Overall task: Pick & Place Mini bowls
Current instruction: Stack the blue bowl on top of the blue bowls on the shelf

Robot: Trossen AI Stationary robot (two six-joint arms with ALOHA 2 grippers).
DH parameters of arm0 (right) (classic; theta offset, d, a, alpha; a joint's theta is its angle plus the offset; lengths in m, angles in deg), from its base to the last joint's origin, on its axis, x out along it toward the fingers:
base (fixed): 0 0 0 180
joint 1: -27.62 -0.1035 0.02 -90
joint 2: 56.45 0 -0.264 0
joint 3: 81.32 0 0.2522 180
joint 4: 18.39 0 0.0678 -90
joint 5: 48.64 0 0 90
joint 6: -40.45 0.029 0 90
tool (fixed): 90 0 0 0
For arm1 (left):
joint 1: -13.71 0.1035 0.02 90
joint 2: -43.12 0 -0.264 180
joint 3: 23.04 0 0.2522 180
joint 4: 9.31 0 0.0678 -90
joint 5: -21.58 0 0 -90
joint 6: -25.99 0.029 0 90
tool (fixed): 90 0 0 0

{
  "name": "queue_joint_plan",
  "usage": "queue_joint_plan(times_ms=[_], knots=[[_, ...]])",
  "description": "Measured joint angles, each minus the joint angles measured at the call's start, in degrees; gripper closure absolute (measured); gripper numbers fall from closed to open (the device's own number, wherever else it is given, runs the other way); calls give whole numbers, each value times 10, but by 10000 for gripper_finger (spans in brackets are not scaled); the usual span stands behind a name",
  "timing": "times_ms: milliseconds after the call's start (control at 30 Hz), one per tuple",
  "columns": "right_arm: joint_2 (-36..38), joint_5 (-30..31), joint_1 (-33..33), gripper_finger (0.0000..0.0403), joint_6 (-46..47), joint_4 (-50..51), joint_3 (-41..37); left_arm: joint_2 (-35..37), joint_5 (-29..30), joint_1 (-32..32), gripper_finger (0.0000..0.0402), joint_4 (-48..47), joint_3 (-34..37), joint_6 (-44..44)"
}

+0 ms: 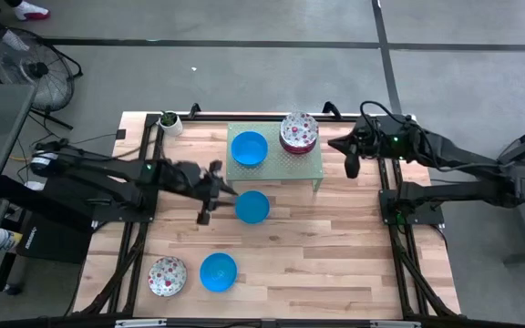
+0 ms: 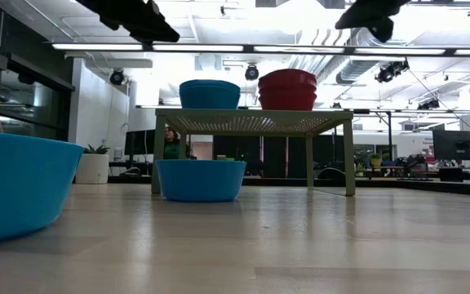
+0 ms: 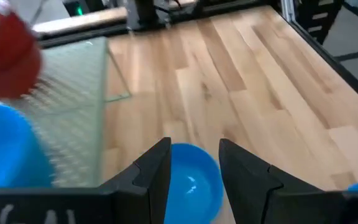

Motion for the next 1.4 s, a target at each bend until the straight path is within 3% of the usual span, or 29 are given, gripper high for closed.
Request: queue_joint_plan(times_ms=[333, 467, 733, 1000, 1400], knots=[[74, -60, -42, 402, 72, 144, 0, -146, 93, -102, 270, 17, -58, -56], [98, -54, -63, 402, 75, 166, 0, -209, 93, -101, 270, 13, -91, -62], [122, -54, -92, 402, 78, 172, 0, -316, 88, -101, 270, -106, -171, -94], [120, -54, -110, 402, 75, 177, 0, -371, 89, -101, 270, -174, -231, -110], [121, -54, -116, 402, 59, 198, 0, -422, 93, -77, 270, -212, -237, -169]])
